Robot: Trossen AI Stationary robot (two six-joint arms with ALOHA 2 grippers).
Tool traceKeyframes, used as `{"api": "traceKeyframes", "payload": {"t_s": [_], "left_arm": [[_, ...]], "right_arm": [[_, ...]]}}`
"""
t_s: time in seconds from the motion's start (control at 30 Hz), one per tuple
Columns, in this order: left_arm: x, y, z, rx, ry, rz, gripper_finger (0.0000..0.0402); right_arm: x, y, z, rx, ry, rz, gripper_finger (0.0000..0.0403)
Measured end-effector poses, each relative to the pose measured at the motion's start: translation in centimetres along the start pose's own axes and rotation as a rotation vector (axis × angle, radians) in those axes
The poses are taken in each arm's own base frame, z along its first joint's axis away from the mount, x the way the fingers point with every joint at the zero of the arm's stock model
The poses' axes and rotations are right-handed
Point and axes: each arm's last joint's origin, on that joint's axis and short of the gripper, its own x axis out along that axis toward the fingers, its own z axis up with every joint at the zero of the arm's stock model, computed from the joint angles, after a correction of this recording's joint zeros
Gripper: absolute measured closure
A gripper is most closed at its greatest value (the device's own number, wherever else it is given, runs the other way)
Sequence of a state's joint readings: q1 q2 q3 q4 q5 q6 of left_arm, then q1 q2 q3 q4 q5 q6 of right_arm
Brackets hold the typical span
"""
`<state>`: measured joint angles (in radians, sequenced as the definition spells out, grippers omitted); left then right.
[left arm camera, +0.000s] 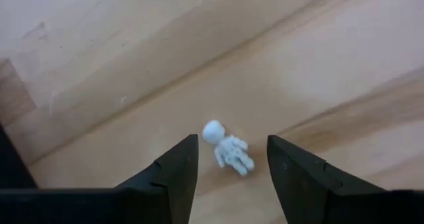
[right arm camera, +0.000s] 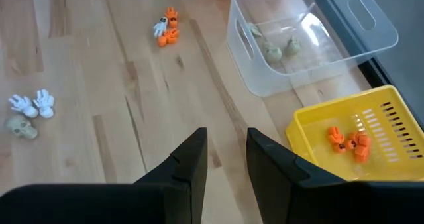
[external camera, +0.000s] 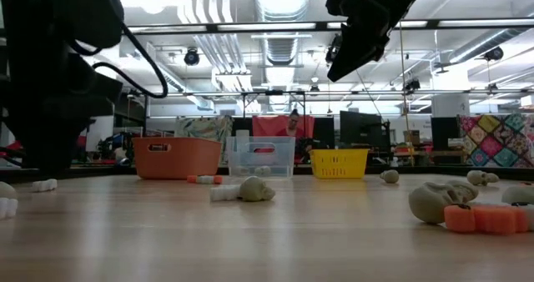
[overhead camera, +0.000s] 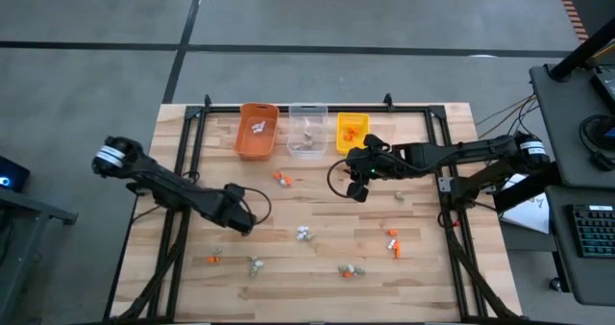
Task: Sort Halloween decoration
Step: Put the white skeleton toy into the orange bin
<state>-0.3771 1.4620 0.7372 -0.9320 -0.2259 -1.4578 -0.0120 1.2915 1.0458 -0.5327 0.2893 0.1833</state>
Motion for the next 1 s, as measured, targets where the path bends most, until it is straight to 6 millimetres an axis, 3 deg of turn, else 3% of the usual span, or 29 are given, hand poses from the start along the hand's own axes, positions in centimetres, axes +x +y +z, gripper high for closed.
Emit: {"api": "traceKeyframes", "payload": {"t_s": [0.57,1.0], "left_arm": [[1.7,0.0,-0.4,-0.009,-0.006,0.002,0.0246],[1.7,-0.2,-0.6,0.0,-0.033,-0.012,0.0345]], "right_arm": [[0.4,0.1,-0.3,0.006,-0.02,0.004,0.0307],[0.6,0.1,-0.5,0.011,-0.012,0.003,0.0307]]}}
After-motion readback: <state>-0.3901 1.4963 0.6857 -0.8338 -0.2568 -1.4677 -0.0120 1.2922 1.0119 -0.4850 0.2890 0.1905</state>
